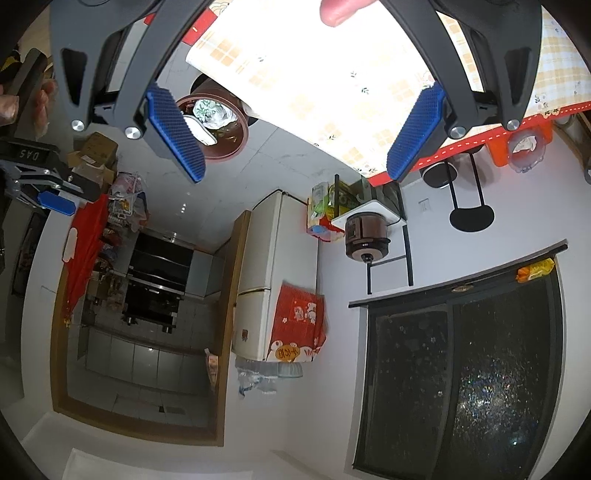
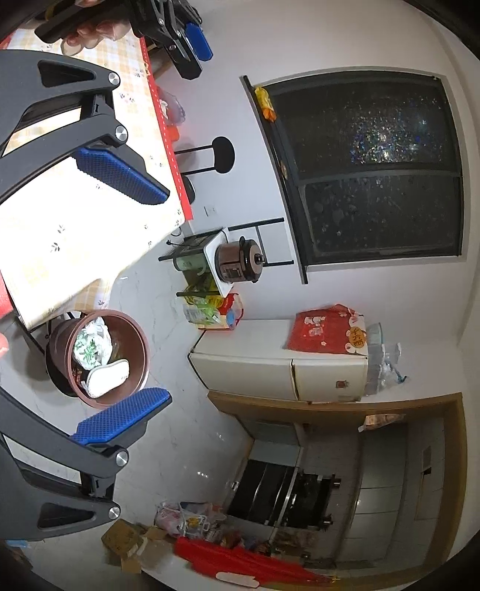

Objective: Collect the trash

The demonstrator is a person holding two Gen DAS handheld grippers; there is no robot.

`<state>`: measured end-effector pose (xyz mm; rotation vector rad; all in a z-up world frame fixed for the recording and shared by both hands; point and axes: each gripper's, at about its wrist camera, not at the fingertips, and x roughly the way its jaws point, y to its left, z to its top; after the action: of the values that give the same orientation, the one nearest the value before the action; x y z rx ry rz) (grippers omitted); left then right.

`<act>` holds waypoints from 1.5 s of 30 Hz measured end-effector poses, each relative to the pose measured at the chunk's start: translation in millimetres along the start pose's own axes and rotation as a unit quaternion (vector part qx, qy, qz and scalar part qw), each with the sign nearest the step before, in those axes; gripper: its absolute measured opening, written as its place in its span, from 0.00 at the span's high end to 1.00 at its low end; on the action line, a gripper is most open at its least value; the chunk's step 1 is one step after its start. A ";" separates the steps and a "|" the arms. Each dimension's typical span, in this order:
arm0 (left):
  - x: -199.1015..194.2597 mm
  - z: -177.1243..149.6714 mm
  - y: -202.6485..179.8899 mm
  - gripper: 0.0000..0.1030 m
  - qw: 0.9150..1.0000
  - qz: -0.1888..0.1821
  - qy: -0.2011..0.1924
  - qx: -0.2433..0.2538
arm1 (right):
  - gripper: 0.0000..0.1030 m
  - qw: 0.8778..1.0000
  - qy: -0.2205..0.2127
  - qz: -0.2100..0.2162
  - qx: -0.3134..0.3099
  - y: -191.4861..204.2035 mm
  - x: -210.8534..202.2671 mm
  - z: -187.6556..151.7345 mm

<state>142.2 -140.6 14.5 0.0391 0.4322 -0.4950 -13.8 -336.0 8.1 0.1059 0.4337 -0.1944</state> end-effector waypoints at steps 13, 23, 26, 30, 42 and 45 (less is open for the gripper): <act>-17.9 -7.5 -3.2 0.06 1.000 -0.012 -0.022 0.002 | 0.05 0.999 -0.008 -0.036 -0.012 13.7 -27.3 -4.0; -21.0 -5.2 -1.8 0.06 1.000 -0.003 -0.026 -0.001 | 0.05 0.999 -0.008 -0.040 -0.010 12.2 -30.7 -5.8; -21.9 -6.4 -2.5 0.06 1.000 -0.003 -0.025 -0.002 | 0.05 0.999 -0.007 -0.040 -0.010 13.0 -31.8 -6.4; -22.4 -6.2 -2.8 0.06 1.000 -0.004 -0.026 -0.002 | 0.05 0.999 -0.007 -0.040 -0.011 12.8 -31.9 -6.7; -24.5 -8.0 -3.5 0.06 1.000 -0.004 -0.025 0.000 | 0.05 0.999 -0.007 -0.041 -0.011 11.5 -29.1 -6.1; -24.4 -7.9 -3.6 0.06 1.000 -0.004 -0.025 0.001 | 0.05 0.999 -0.007 -0.041 -0.011 11.4 -29.1 -6.1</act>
<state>118.1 -131.6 17.6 0.0266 0.3841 -0.5041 -39.7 -319.2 15.7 0.0662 0.4268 -0.2702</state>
